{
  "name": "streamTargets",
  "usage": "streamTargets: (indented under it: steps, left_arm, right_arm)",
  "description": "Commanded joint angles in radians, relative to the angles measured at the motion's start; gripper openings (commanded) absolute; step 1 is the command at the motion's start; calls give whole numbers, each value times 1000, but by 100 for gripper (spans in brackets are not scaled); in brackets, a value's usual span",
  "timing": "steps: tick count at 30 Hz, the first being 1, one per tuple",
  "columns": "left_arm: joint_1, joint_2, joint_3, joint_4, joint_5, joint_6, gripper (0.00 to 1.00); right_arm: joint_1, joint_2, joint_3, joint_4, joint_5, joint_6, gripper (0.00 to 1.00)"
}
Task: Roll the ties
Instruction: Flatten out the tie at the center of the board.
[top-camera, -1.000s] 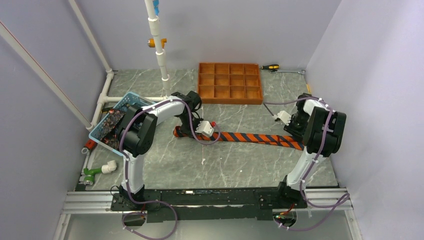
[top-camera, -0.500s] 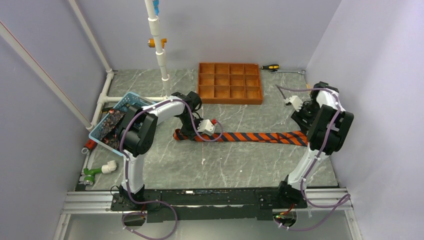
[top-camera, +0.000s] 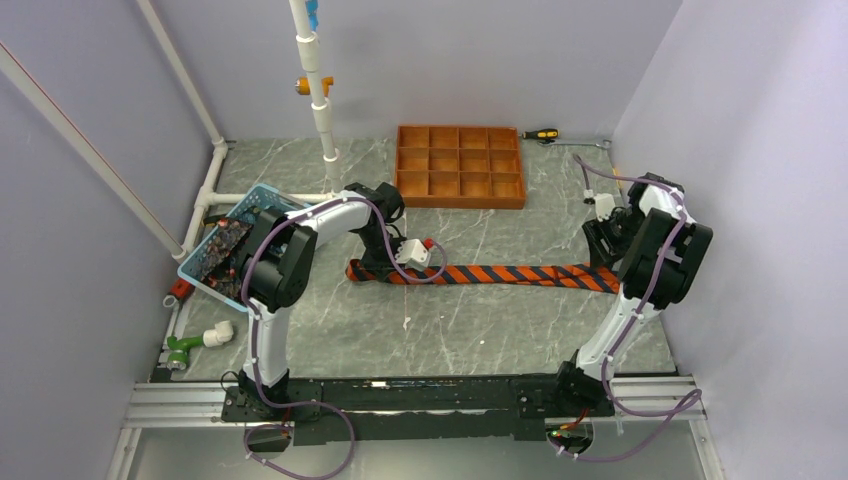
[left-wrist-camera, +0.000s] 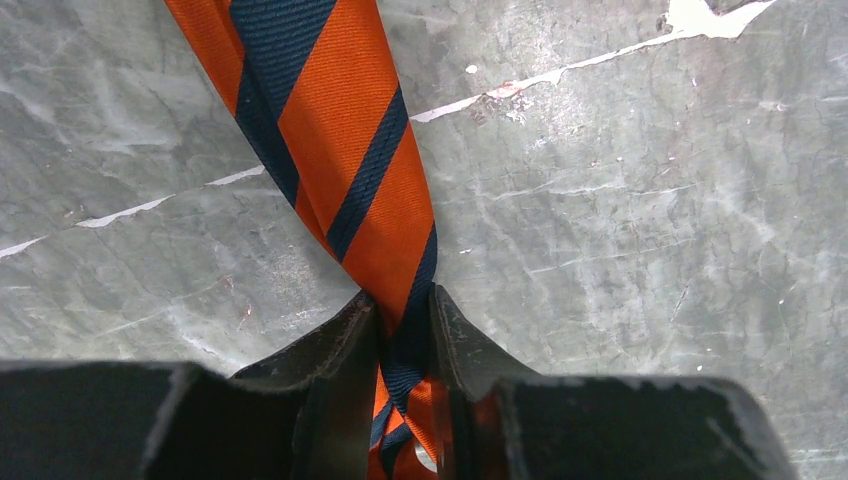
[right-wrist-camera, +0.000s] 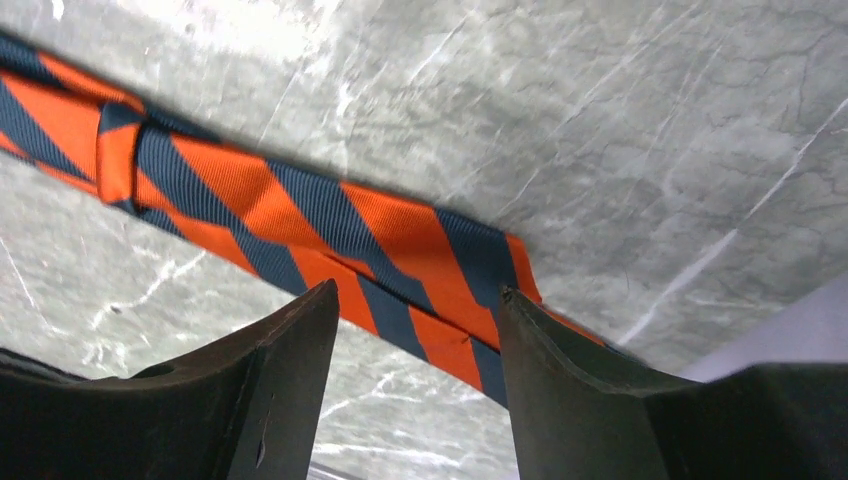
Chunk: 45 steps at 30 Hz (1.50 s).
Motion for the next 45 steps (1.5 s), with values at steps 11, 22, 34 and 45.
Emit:
streamTargets:
  steps: [11,22,34,45]
  left_arm:
    - [-6,49,6,-42,-7,-2,29]
    - [-4,53,11,-43,-9,-14,28]
    - [19,12,14,-22,28,-78,58]
    - [104,-229,-78,261,187,-247,90]
  right_arm:
    - [-2,46,-59,142,20,168,25]
    - [-20,-127,-101,57,108,132,5]
    - [-21,5,-183,223,156,226,39]
    - [-84,64,-127,305,330,-12,36]
